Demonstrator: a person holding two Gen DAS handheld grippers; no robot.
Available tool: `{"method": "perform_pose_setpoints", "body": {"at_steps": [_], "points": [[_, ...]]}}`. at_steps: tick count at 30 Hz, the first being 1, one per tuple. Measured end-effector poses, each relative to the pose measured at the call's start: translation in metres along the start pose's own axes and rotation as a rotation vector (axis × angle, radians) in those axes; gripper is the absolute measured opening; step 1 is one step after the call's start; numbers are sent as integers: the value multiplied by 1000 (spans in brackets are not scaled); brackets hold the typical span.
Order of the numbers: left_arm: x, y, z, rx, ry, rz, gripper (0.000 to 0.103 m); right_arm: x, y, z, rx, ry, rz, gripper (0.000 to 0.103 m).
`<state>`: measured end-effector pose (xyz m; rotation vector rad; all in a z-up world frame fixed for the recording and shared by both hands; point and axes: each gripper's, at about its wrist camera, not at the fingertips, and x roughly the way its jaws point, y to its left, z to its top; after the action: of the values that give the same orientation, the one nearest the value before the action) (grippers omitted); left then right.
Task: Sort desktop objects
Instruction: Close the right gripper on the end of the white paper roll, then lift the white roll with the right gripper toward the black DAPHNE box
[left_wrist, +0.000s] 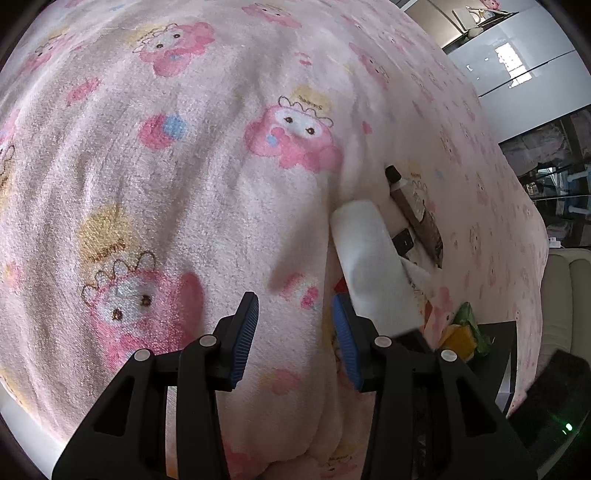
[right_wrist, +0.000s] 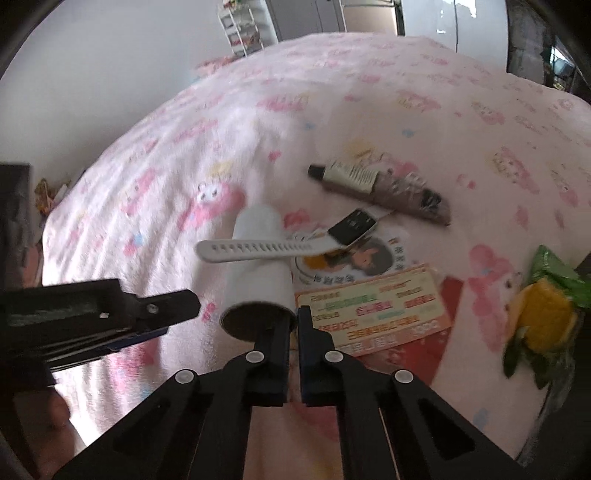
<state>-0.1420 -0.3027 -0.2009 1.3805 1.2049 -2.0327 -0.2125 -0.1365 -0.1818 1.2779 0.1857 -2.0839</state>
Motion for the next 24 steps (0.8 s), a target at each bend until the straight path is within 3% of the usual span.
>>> {"method": "perform_pose_setpoints", "body": {"at_steps": [4,10,14,24], "points": [[0,-8,0,21,5,0,42,-24,-7,-12,3,-22,22,2],[4,-31,-6,84,36,-15,42,-50,-34,-55,34,39,-14,2],[4,-44,-23,155,54,-30,42,-61,-51,-78,70,70,-87,3],[33,-63,-67,277,183,-23,42,-81,-73,-97,168,87,-141,5]]}}
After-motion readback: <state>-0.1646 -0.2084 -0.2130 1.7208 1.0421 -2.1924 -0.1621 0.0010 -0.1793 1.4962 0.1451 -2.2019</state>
